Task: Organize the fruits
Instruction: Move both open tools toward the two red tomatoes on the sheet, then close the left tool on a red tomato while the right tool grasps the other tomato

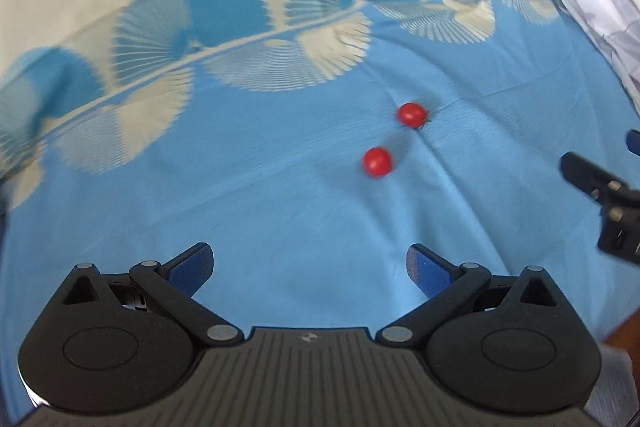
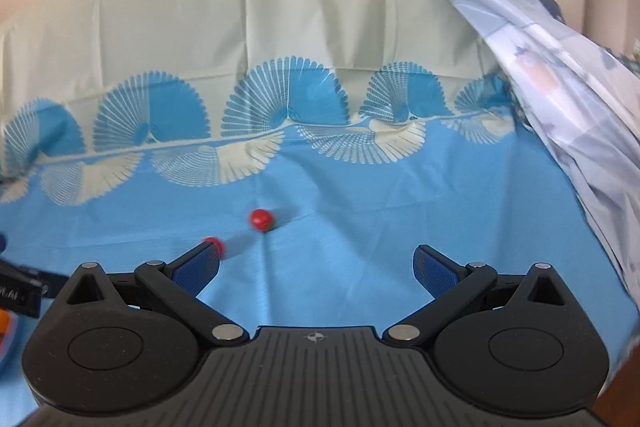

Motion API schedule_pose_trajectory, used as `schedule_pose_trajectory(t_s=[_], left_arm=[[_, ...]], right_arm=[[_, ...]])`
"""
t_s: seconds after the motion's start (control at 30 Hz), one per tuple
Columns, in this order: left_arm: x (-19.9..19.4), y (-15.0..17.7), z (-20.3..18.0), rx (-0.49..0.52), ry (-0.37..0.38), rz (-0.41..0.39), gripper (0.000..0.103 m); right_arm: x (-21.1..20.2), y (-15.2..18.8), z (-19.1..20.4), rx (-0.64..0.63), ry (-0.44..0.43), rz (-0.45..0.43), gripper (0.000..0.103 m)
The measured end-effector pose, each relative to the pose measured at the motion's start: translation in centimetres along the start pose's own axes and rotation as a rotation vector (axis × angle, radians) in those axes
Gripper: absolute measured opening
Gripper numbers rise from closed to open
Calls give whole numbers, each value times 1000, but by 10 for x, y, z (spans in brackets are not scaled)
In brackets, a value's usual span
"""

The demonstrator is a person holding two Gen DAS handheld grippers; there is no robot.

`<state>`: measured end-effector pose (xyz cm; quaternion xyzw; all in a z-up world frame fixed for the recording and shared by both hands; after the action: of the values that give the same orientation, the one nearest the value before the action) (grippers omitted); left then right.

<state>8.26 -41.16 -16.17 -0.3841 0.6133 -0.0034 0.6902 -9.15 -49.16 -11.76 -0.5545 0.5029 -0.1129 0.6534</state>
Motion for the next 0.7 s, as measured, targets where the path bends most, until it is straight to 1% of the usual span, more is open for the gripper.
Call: schedule_pose_trajectory(t_s=[0.1, 0.2, 0.3, 0.4, 0.43, 0.5, 0.53, 0.57, 0.6, 0.67, 0.7], left_arm=[[54, -22, -5, 21, 33, 44, 103], [99, -38, -5, 55, 39, 77, 103], [126, -49, -4, 91, 52, 79, 102], [140, -55, -2, 130, 78, 73, 99], [142, -57, 0, 129, 89, 66, 95], [145, -58, 0, 127, 141, 60, 77], [145, -58, -2, 126, 166, 60, 56], [145, -58, -3, 132, 173, 58, 42], [144, -58, -6, 143, 172, 46, 32], [143, -56, -8, 146, 165, 38, 32], [140, -54, -9, 141, 167, 37, 32]], right_arm=[[55, 4, 5, -68, -21, 24, 102], [106, 7, 14, -125, -40, 42, 102], [146, 8, 27, -178, -86, 54, 102], [176, 6, 43, -208, -149, 75, 102], [183, 6, 49, -222, -175, 80, 102], [195, 5, 61, -251, -203, 74, 102], [198, 4, 66, -268, -217, 64, 101], [200, 4, 73, -290, -234, 52, 97], [200, 4, 80, -316, -252, 41, 93], [201, 6, 93, -371, -258, 24, 68], [199, 6, 96, -376, -259, 7, 64]])
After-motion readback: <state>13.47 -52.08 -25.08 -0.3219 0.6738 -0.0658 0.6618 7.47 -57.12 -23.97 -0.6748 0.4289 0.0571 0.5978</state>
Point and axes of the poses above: each gripper's, at about its wrist camera, not at the fingertips, and x roughly the way its jaws point, z to its left, y to its underside, the point moved 7 cm from there along x, roughly the way its jaws point, and after that the axes turned 12 degrees about y, right-handed, at the moved point
